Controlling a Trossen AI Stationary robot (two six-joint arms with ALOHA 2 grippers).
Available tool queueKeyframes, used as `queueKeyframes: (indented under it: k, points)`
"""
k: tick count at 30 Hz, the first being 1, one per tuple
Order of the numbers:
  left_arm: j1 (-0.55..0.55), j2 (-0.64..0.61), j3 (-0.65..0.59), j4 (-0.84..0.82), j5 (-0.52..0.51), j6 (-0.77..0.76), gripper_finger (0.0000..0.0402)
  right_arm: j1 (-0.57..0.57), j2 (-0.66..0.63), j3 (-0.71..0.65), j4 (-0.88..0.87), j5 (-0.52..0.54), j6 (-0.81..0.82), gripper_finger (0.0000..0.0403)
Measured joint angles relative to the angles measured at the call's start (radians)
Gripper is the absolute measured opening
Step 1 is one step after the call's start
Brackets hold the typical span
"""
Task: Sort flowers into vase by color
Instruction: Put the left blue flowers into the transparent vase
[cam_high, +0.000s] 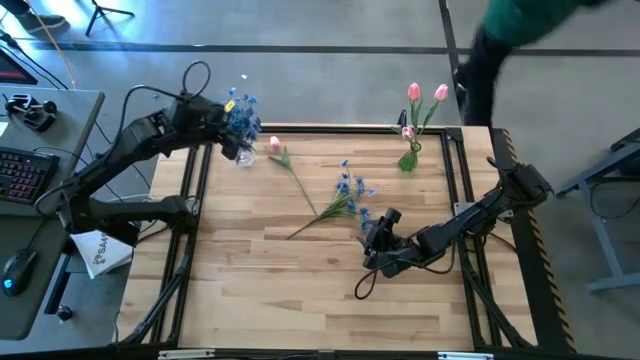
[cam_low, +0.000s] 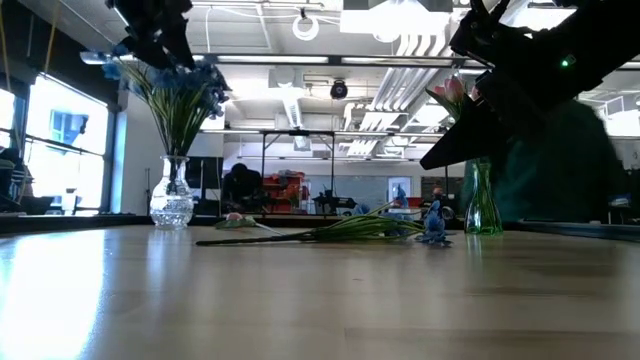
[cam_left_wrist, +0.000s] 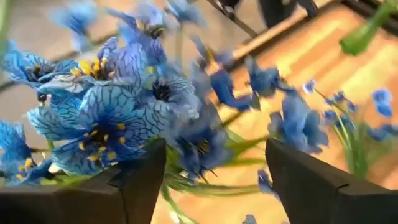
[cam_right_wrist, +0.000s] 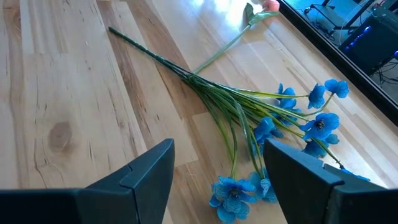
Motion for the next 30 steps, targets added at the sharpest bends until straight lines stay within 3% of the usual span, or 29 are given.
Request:
queueKeyframes:
  k: [5,10,22,30]
  points:
    - [-0.004,0.051,-0.045,-0.002,0.032,-0.025,0.0215,0.0,0.0,0.0,0.0,0.0,0.0,0.0243]
    - [-0.005,0.075,-0.028,0.0,0.06,-0.001,0.0204,0.0,0.0,0.0,0.0,0.0,0.0,0.0243]
    - [-0.005,0.06,0.091,-0.005,0.201,-0.017,0.0268,0.0,0.0,0.0,0.0,0.0,0.0,0.0243]
    - [-0.005,0.065,0.095,0.006,0.216,-0.081,0.0273,0.0,0.0,0.0,0.0,0.0,0.0,0.0243]
